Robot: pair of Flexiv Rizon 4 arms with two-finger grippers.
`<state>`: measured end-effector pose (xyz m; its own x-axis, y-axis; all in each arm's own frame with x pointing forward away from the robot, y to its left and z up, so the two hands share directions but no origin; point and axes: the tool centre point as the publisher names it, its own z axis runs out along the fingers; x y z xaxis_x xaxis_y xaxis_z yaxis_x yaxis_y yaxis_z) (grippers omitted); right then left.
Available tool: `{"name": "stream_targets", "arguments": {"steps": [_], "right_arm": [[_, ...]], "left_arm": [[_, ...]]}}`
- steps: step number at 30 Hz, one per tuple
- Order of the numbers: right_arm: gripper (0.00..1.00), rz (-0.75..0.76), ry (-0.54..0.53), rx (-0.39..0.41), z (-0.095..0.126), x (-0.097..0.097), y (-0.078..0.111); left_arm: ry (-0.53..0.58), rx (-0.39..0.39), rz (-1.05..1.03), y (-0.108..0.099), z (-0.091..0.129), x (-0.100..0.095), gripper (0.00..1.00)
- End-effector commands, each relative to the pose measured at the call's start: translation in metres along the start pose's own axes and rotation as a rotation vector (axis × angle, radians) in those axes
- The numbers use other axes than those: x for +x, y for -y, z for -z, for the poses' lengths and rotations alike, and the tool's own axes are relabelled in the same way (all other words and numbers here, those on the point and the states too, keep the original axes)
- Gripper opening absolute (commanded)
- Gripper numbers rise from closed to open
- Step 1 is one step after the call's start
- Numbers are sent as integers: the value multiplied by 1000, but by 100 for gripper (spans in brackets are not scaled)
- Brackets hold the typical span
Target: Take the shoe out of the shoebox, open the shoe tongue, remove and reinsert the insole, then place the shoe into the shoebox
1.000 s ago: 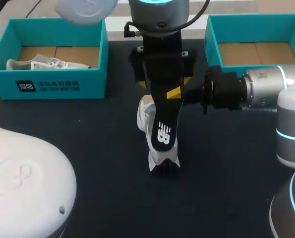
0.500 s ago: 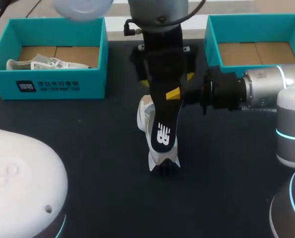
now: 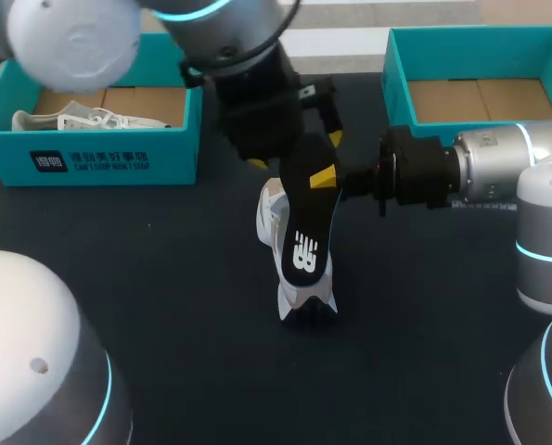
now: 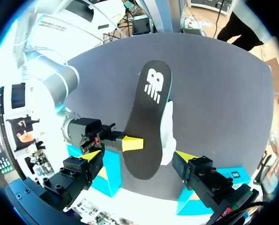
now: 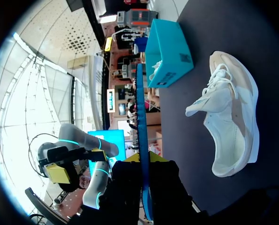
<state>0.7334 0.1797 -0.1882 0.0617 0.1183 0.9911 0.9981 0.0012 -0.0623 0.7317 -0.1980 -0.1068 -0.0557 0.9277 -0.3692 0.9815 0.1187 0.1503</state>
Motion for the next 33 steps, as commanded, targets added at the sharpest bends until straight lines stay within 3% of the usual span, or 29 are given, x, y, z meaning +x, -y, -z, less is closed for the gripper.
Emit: {"name": "stream_targets", "arguments": {"steps": [1, 15, 33], "right_arm": [[0, -2, 4, 3, -1, 1, -1], [0, 0, 13, -9, 6, 2, -5], [0, 15, -1, -23, 13, 2, -6]], "left_arm": [[477, 10, 8, -1, 4, 41, 100], [852, 122, 51, 8, 11, 64, 100], [852, 122, 51, 8, 11, 64, 100]]}}
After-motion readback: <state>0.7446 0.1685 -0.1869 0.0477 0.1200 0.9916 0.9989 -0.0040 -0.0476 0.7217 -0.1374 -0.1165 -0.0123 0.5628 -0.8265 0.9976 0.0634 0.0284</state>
